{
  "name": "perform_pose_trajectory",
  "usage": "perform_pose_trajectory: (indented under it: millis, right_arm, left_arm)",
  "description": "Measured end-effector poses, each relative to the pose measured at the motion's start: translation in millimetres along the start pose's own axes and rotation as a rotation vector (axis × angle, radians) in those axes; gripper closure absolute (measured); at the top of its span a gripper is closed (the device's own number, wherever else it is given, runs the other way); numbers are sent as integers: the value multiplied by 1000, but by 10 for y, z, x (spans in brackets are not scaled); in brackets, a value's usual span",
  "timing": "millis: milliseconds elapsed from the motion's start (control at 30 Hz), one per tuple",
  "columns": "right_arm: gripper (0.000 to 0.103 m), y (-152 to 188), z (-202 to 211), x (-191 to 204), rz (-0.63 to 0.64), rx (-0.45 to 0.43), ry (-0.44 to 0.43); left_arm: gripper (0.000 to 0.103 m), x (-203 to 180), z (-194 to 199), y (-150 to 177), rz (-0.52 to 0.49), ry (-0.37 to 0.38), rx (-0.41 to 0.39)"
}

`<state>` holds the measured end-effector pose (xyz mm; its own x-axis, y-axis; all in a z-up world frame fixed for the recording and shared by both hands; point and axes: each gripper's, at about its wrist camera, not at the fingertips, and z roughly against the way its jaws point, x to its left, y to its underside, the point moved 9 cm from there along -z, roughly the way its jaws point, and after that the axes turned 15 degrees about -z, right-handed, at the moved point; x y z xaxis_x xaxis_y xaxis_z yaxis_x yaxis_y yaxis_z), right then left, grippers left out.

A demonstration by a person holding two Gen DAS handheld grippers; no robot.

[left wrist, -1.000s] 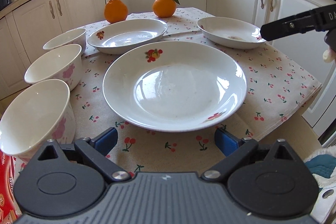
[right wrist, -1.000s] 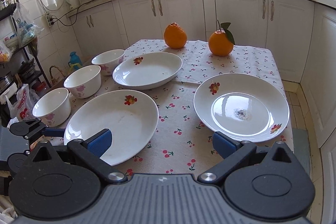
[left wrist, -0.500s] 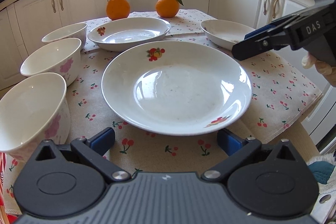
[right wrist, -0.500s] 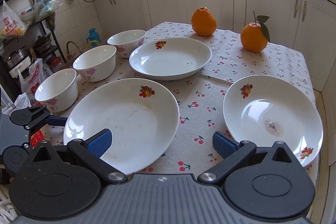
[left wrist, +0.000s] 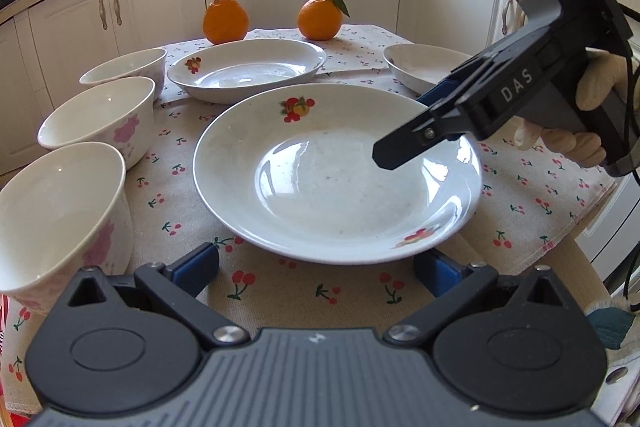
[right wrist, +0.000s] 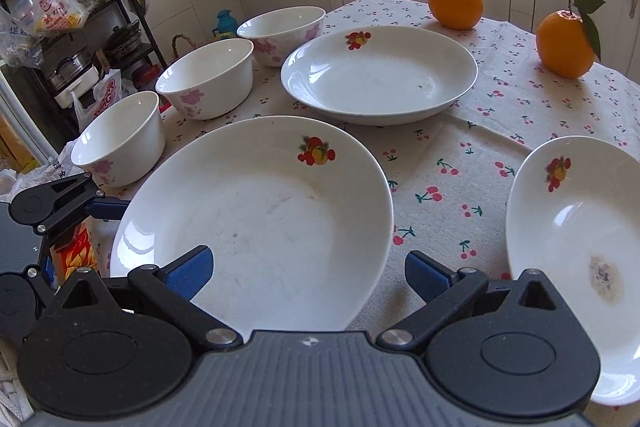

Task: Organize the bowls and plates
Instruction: 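Move the right tool to a white plate and grip its rim, then lift the plate with the right tool and carry it over another plate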

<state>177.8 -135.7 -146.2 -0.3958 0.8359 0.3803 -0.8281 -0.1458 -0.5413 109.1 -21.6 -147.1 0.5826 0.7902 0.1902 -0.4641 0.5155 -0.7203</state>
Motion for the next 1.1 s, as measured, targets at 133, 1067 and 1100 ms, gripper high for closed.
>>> perform_pose_trajectory:
  millis: [133,1067,1100]
  right_arm:
    - [0,-48,-82,-2,10,19,-14]
    - [0,-379,-200,59,-37,124,-227]
    - [0,-377,-195,59,-38,125,-226]
  left_arm:
    - [0,3,-4,-2,-7,7,-4]
    - [1,-61,-6,-105,-60,55,-40]
    - [1,-67,-3,-104,-60,55,-40]
